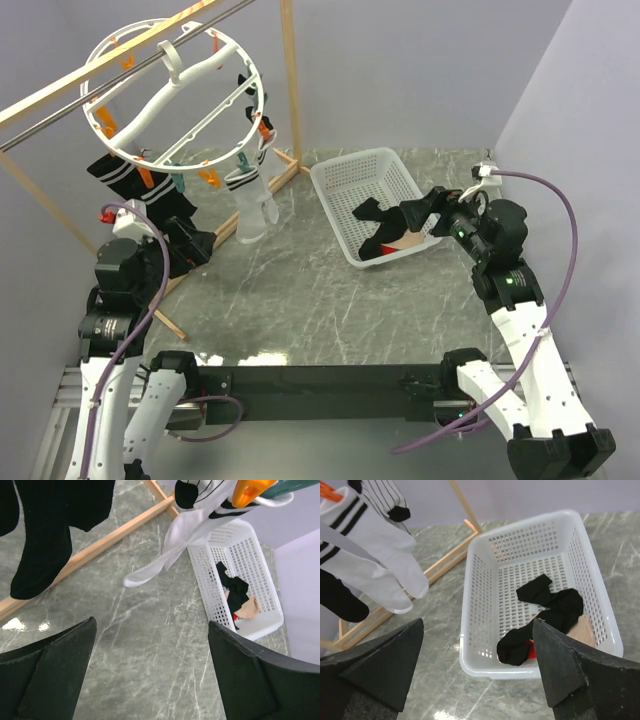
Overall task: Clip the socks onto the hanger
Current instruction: Open the clamp at the hanger.
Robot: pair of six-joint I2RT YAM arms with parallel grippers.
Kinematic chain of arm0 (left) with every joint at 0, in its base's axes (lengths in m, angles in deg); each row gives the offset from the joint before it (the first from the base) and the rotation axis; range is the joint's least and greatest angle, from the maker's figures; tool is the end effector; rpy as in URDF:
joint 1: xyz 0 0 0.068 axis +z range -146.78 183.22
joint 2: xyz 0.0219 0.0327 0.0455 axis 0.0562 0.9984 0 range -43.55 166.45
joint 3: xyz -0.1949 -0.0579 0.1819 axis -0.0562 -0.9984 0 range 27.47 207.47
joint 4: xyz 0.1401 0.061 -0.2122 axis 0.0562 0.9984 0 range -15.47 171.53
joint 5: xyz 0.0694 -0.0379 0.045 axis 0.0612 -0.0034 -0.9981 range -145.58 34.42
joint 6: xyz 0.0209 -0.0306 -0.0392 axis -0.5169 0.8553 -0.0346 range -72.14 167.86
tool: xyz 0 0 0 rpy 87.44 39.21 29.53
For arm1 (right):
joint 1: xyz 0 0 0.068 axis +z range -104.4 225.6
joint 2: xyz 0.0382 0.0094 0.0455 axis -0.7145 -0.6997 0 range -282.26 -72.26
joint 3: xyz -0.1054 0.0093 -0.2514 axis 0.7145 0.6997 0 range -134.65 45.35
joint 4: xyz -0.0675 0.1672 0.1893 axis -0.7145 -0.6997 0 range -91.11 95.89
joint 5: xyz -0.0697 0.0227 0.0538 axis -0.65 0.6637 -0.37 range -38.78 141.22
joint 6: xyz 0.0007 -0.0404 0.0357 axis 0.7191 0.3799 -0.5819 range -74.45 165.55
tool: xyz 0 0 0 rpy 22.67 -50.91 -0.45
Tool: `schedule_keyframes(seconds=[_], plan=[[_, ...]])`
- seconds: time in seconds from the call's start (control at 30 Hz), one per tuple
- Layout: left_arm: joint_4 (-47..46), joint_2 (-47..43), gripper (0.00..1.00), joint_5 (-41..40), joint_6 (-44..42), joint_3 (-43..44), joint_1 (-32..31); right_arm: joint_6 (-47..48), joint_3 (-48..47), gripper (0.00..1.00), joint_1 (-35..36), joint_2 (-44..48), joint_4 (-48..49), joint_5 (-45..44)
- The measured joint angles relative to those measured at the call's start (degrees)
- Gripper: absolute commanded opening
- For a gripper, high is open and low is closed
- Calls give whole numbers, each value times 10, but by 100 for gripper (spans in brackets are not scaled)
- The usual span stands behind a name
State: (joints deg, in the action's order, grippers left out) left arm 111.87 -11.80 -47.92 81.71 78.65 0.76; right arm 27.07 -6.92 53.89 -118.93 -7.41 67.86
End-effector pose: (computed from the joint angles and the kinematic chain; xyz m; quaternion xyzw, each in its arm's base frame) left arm 0.1104 -0.0095 0.3569 -0.1804 0.7873 -0.2343 0.5411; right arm 0.1806 0.0365 0.3746 -0.0287 0.7505 0.2568 0.6082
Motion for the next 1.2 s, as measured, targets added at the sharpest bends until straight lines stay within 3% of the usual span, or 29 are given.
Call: schedule_keyframes(seconds=[0.2,0.43,0.63,0.83,1.03,1.2], plan=[[-2,-20,99,-7,-3,2,0,9,0,95,0,19,2,1],[-3,-35,92,52,-27,50,0,9,0,93,15,26,17,28],[-22,-36,91,92,-27,72,0,-2,3,87,114,26,56,23],[-70,-43,87,116,-17,70,0,-28,-16,85,213,-36,96,18],[-136,7,86,135,-6,70,0,-78,-127,84,259,-171,118,-25],[-169,25,84,132,0,63,0,-137,-312,82,280,-306,98,-56]])
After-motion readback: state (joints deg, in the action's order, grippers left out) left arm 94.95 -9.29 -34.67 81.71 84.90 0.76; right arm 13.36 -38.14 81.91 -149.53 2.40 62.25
